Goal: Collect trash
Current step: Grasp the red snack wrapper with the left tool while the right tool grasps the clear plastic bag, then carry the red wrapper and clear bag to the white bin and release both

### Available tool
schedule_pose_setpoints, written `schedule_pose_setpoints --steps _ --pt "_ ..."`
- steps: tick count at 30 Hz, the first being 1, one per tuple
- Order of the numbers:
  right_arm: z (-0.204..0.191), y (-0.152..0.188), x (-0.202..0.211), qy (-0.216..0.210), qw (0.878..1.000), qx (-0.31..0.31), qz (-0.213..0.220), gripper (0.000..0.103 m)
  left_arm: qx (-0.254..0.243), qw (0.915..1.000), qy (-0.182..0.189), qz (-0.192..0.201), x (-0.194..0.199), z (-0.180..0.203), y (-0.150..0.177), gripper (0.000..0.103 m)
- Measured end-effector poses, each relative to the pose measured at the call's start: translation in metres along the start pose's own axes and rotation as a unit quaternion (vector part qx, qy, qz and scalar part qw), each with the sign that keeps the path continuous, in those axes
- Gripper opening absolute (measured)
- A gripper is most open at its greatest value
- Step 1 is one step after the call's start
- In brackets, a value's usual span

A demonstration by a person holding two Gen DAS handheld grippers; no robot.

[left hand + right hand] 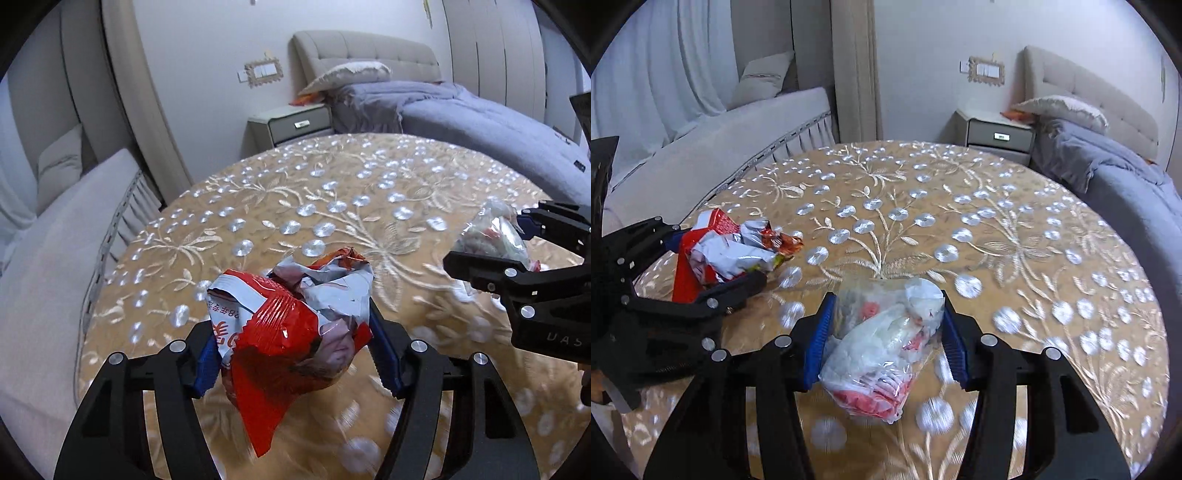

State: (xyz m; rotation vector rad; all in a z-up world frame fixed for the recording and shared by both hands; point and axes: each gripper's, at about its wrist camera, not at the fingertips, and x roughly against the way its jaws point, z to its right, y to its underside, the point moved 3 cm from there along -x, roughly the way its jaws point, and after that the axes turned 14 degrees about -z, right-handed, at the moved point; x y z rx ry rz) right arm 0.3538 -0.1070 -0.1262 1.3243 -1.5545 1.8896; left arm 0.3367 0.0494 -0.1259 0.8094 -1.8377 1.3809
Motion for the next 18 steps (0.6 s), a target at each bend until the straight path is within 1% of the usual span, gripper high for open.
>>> schedule_pose_setpoints --steps 4,6,10,14,18 --pt "-0.002 0.022 0.034 0.008 1.000 0.006 0.024 0.054 0.010 0.9998 0.002 0.019 0.033 0.015 0.016 0.066" --pt "-0.002 0.032 0.049 0.012 0.999 0.009 0.034 0.054 0.014 0.9994 0.011 0.028 0.051 0.026 0.027 0.066" --pt "-0.002 0.063 0.082 0.019 0.998 0.013 0.050 0.054 0.021 0.9983 0.017 0.053 0.083 0.048 0.047 0.066" --pt "0.003 0.095 0.112 0.026 0.998 0.008 0.062 0.055 0.025 0.9960 0.051 0.069 0.110 0.077 0.066 0.067" --pt "0.012 0.122 0.137 0.033 0.997 -0.006 0.070 0.054 0.022 0.9938 0.080 0.074 0.126 0.107 0.082 0.066"
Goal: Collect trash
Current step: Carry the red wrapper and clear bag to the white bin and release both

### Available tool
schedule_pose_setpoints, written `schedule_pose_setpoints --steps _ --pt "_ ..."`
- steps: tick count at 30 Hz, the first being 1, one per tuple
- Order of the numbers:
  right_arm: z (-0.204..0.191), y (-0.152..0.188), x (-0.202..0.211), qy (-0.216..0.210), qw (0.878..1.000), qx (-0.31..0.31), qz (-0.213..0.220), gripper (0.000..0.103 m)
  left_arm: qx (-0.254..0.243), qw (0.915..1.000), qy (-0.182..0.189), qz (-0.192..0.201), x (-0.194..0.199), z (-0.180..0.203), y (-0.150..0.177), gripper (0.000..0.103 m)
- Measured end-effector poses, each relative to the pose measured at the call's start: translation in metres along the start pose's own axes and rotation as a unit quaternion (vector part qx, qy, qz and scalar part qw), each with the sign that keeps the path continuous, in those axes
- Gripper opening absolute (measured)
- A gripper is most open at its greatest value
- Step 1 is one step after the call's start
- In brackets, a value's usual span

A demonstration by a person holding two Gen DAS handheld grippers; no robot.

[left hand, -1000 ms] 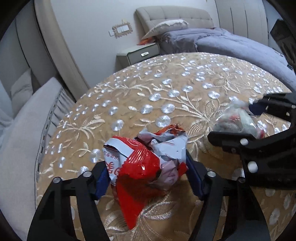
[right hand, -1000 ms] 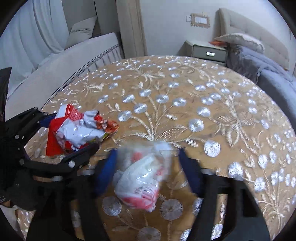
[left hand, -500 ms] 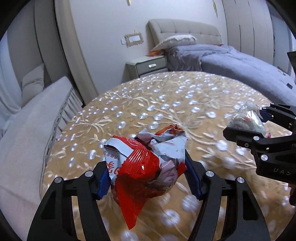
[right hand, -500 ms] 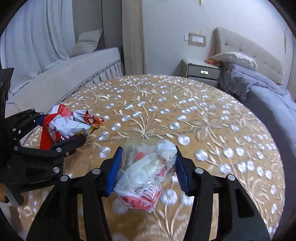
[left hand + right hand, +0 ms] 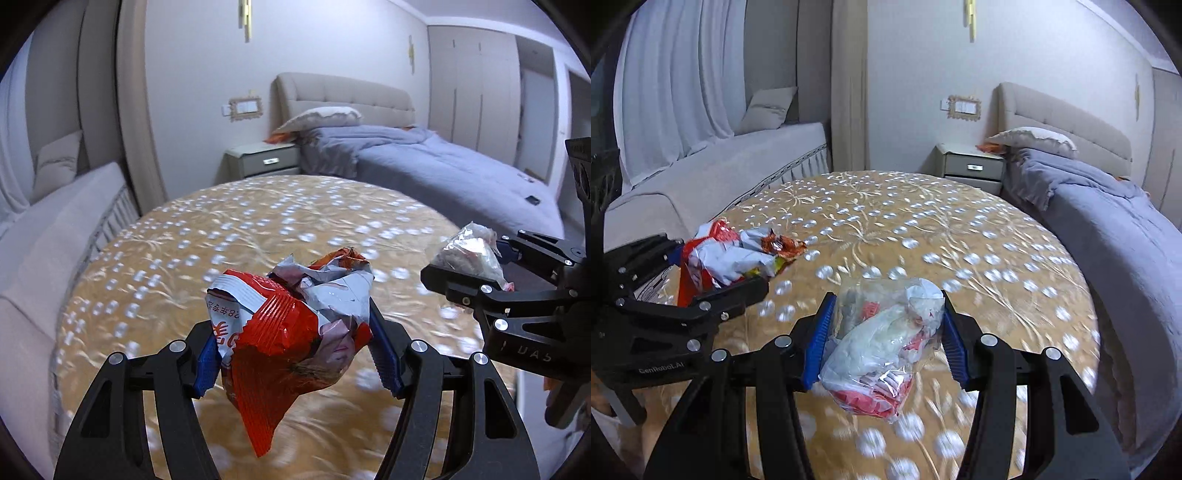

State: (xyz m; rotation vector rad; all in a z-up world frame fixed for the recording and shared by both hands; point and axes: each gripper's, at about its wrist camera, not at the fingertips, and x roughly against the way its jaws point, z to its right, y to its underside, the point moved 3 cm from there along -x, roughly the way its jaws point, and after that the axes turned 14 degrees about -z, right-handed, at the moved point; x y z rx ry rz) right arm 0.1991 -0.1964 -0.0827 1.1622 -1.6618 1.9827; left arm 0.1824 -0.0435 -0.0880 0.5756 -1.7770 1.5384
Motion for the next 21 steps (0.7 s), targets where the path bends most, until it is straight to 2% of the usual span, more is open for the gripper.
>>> schedule_pose_setpoints --steps 8,12,21 --pt "0.031 0.047 0.042 0.024 0.999 -0.042 0.011 0.054 -0.003 0.9990 0.044 0.004 0.017 0.054 0.019 0.067" --pt "0.052 0.072 0.055 0.035 0.997 -0.073 0.010 0.055 -0.025 0.9986 0.046 0.004 0.019 0.082 0.026 0.067" --pt "0.098 0.122 0.077 0.057 0.988 -0.142 0.006 0.055 -0.078 0.9937 0.079 -0.012 0.014 0.151 0.043 0.067"
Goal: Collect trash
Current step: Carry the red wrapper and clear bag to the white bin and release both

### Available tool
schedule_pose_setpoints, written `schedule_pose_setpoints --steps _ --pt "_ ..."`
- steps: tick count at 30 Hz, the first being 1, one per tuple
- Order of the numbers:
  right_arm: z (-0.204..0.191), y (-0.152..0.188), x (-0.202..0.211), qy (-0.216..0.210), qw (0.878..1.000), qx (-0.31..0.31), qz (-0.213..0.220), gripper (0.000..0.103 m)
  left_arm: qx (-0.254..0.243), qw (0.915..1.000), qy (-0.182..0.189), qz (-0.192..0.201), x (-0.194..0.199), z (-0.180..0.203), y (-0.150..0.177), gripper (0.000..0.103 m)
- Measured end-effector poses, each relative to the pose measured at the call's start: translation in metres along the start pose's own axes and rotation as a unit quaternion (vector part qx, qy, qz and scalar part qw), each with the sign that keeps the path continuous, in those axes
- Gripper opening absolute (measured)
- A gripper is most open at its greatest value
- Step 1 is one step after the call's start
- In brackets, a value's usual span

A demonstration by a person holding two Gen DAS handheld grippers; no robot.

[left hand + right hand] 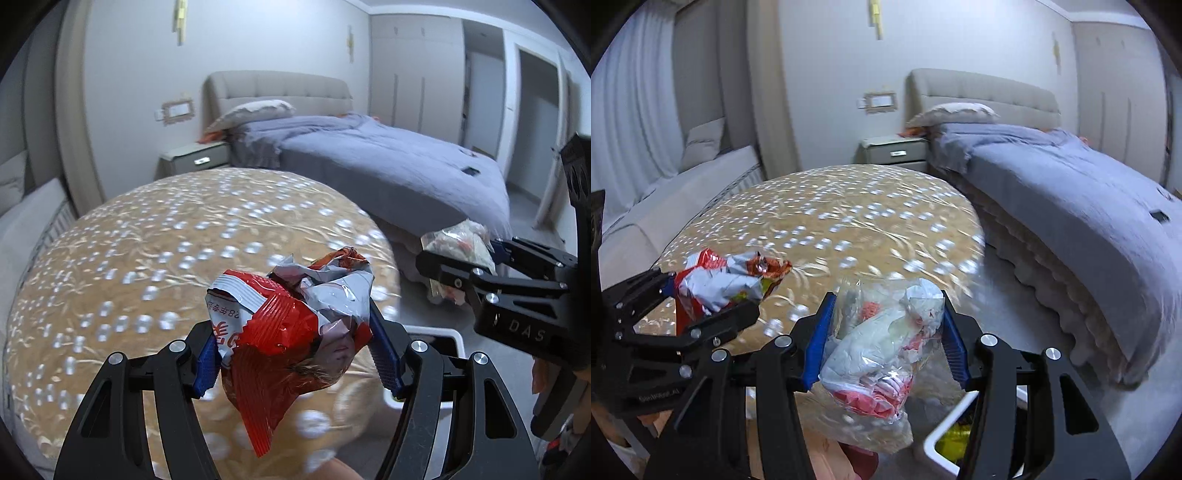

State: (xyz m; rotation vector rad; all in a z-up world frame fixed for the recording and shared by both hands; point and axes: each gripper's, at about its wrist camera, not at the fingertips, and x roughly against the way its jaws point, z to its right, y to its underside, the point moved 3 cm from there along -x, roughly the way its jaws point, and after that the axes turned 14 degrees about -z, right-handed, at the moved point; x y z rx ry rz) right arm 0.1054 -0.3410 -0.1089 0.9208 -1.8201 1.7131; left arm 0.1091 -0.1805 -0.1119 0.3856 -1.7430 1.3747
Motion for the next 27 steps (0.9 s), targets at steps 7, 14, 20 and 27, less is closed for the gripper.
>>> schedule_pose_setpoints --steps 7,14,20,27 --pt "0.048 0.029 0.005 0.026 0.998 -0.048 -0.012 0.055 -0.059 0.9977 0.027 -0.023 -0.027 0.058 0.003 0.067" --pt "0.099 0.062 -0.002 0.049 0.993 -0.103 -0.035 0.055 -0.109 0.9904 0.063 -0.058 -0.064 0.115 0.009 0.067" --pt "0.133 0.091 -0.022 0.060 0.986 -0.140 -0.064 0.055 -0.139 0.9799 0.099 -0.103 -0.114 0.158 0.026 0.067" --pt "0.162 0.123 -0.064 0.060 0.977 -0.169 -0.118 0.055 -0.174 0.9659 0.118 -0.152 -0.177 0.195 0.045 0.067"
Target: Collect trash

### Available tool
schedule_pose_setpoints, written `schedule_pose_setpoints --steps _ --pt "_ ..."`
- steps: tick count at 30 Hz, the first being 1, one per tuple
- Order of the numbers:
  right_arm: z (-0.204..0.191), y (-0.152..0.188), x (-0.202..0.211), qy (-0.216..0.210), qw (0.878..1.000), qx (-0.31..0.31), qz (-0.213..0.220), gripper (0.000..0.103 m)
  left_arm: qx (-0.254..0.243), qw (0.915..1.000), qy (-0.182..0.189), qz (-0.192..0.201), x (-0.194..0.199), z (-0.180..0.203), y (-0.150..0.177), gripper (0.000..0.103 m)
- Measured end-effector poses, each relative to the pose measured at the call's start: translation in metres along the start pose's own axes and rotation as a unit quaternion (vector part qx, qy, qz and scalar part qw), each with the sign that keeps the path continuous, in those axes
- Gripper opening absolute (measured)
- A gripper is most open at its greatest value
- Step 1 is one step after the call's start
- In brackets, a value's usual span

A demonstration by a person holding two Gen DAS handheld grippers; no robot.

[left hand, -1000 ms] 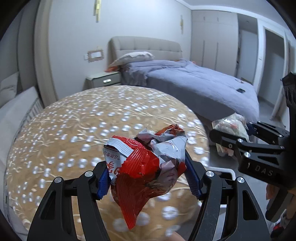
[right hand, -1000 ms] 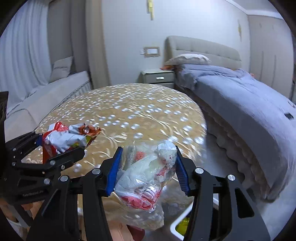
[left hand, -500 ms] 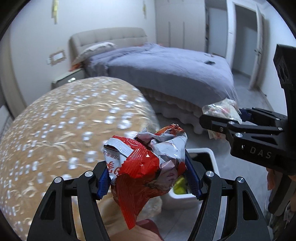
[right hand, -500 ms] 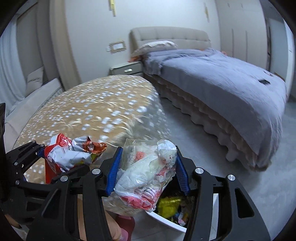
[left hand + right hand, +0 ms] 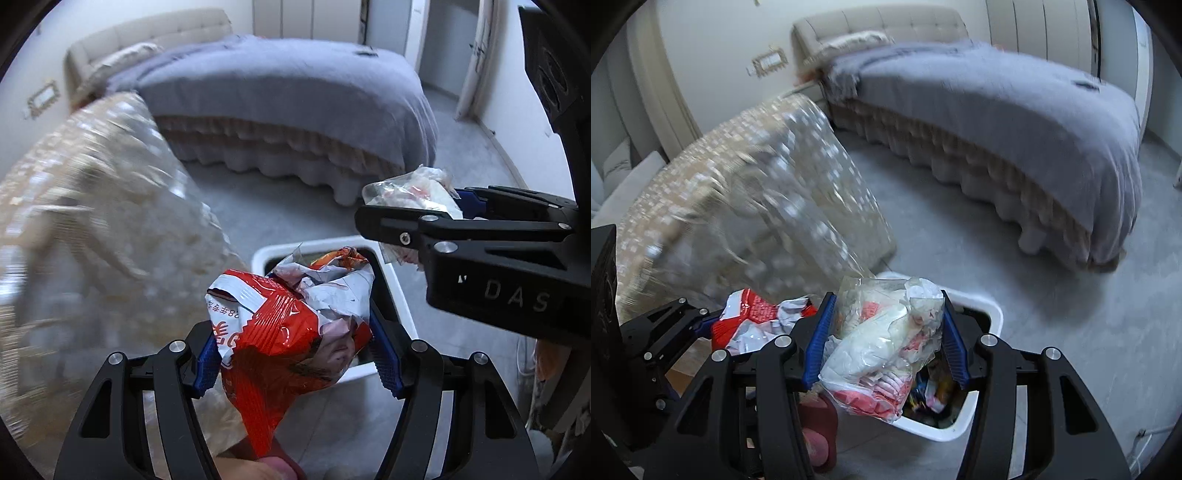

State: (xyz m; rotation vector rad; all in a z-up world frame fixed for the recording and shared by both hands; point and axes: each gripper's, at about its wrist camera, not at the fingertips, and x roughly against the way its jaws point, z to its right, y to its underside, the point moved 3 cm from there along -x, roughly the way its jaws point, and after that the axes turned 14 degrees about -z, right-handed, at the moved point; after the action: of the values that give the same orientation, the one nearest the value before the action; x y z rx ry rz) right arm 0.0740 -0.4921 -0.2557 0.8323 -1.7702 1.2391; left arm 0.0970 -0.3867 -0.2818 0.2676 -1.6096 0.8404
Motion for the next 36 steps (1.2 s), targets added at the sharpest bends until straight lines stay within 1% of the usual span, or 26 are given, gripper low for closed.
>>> schedule_pose_setpoints --steps 1,4,6,12,13,14,15,16,17,19,21,27,30,36 --pt "0.006 0.002 -0.009 0.002 1.000 -0.007 -0.009 0.055 -0.007 0.9999 0.007 -0.003 -0.008 0.002 -0.001 0.067" --pt "0.017 0.004 -0.024 0.002 1.000 -0.018 -0.024 0.055 -0.021 0.9996 0.009 -0.016 -0.028 0.005 -0.006 0.067" --pt "0.022 0.005 -0.033 0.004 0.999 -0.023 -0.032 0.055 -0.025 0.9991 0.022 -0.028 -0.042 0.006 -0.010 0.067" --pt "0.037 0.010 -0.064 0.005 0.997 -0.044 -0.058 0.055 -0.037 0.9972 0.037 -0.054 -0.071 0.013 -0.017 0.067" --pt "0.040 0.011 -0.070 0.006 0.997 -0.050 -0.064 0.056 -0.038 0.9969 0.039 -0.057 -0.074 0.015 -0.018 0.070" --pt "0.044 0.011 -0.076 0.006 0.996 -0.057 -0.070 0.067 -0.040 0.9960 0.045 -0.066 -0.081 0.015 -0.019 0.073" --pt "0.046 0.012 -0.079 0.006 0.995 -0.060 -0.075 0.091 -0.041 0.9948 0.055 -0.075 -0.086 0.017 -0.018 0.086" --pt "0.050 0.013 -0.082 0.011 0.994 -0.068 -0.079 0.097 -0.041 0.9941 0.061 -0.080 -0.090 0.018 -0.018 0.099" --pt "0.053 0.014 -0.084 0.015 0.994 -0.074 -0.078 0.098 -0.041 0.9941 0.059 -0.081 -0.093 0.019 -0.016 0.099" --pt "0.058 0.015 -0.087 0.019 0.993 -0.081 -0.084 0.098 -0.050 0.9939 0.050 -0.085 -0.095 0.023 -0.015 0.099" --pt "0.061 0.017 -0.083 0.025 0.992 -0.088 -0.084 0.098 -0.057 0.9943 0.041 -0.080 -0.092 0.026 -0.015 0.099" --pt "0.060 0.012 -0.056 0.029 0.994 -0.087 -0.052 0.098 -0.060 0.9960 0.046 -0.048 -0.057 0.029 -0.020 0.098" --pt "0.056 0.006 -0.035 0.027 0.996 -0.082 -0.028 0.098 -0.057 0.9971 0.043 -0.024 -0.035 0.031 -0.022 0.099" --pt "0.034 -0.010 0.022 0.016 0.997 -0.058 0.039 0.098 -0.031 0.9984 0.037 0.030 0.022 0.022 -0.021 0.098"
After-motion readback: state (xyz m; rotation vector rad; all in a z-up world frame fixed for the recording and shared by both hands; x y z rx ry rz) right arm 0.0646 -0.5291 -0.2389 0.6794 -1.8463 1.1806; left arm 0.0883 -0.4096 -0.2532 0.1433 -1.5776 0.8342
